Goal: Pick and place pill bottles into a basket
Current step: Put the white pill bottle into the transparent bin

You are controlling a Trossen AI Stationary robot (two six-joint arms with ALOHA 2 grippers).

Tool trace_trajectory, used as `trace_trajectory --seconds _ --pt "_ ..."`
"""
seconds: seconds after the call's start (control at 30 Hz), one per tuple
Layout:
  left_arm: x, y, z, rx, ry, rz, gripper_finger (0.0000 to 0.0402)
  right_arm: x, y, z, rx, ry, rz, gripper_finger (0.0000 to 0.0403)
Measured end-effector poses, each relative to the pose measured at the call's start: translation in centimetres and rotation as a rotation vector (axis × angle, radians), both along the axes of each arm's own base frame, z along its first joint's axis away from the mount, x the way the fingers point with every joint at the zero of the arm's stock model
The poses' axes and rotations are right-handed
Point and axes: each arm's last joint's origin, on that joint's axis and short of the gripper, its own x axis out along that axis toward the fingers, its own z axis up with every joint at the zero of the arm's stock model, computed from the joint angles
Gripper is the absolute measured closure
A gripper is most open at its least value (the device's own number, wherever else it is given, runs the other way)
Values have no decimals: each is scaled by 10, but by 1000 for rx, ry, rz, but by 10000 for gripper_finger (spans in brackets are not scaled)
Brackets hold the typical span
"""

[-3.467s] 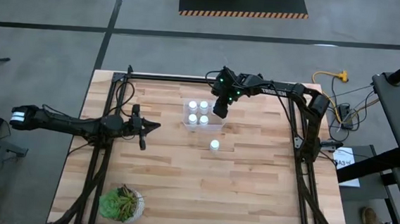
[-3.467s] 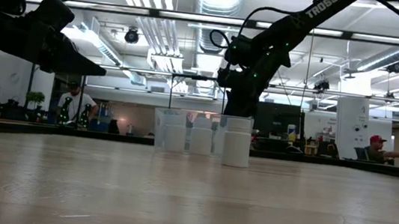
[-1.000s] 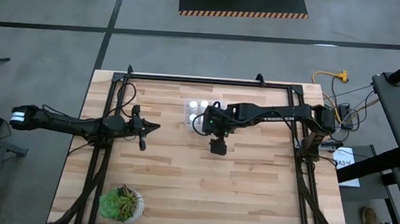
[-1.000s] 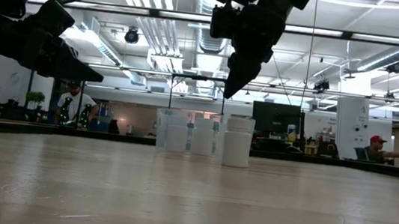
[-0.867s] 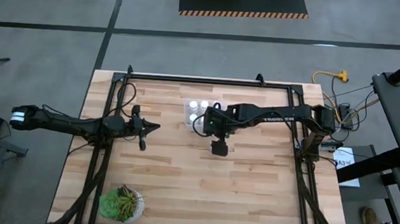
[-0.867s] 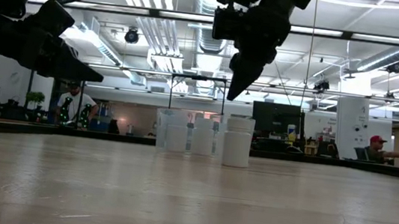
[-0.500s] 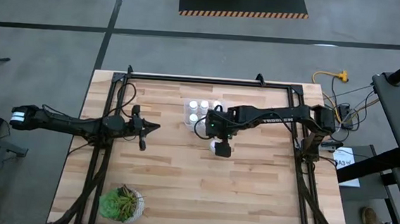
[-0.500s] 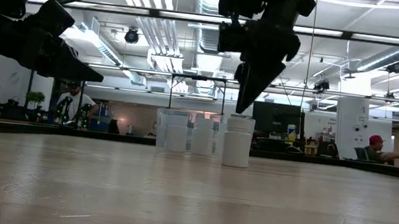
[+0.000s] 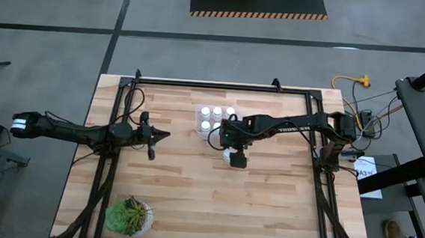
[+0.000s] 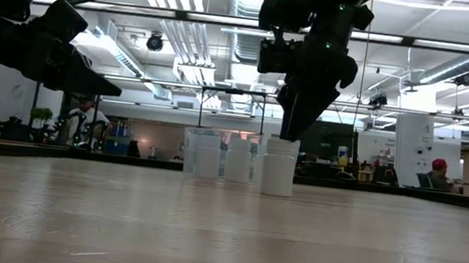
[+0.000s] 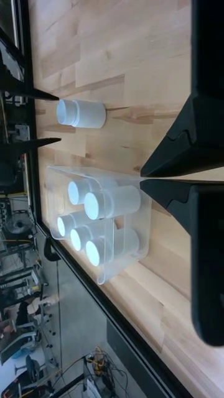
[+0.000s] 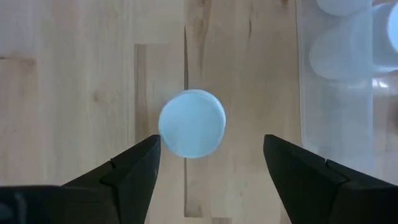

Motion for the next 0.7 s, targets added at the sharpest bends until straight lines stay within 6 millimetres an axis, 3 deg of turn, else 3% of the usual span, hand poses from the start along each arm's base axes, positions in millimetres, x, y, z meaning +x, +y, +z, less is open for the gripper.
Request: trace_trajectory --seconds 0.5,0.7 --pt "0 0 1 0 -8 0 402 2 1 -2 26 -33 11 127" --pt "0 0 1 0 -8 0 402 6 5 -12 50 -15 34 128"
